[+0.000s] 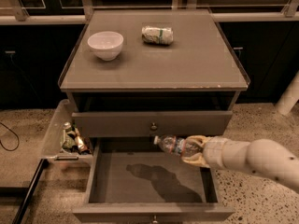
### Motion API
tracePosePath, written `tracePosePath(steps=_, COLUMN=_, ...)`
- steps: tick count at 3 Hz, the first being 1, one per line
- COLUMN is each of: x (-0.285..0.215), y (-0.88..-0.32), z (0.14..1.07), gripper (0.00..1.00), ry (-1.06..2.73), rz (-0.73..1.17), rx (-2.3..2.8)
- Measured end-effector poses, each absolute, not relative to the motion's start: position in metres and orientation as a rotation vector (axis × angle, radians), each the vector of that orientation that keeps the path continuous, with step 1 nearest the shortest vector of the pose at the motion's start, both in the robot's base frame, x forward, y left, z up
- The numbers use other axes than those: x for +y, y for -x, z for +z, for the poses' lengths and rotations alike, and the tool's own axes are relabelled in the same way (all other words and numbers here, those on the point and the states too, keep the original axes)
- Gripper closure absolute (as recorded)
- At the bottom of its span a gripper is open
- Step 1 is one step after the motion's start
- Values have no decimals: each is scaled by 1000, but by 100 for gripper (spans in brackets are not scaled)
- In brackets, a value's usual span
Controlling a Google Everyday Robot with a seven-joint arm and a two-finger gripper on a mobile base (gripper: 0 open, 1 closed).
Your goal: Pick water bottle from middle drawer and place on counter
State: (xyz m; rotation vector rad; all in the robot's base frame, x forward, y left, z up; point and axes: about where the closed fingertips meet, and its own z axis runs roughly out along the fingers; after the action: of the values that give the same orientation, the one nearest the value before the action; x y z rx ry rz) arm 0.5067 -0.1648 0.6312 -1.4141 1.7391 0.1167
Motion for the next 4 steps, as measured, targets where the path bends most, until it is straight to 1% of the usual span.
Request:
tracePosePath(steps=1, x=-197, y=-506, z=707, gripper=100, ry=1331, rz=173, rx=1699)
tracePosePath(steps=3, x=-187, y=-501, z=700, gripper=100, ry=1360, rz=174, rx=1697)
tracePosePath(steps=4, x=-165, y=-502, z=715, gripper=100, ry=1438, rz=140, rx=1643)
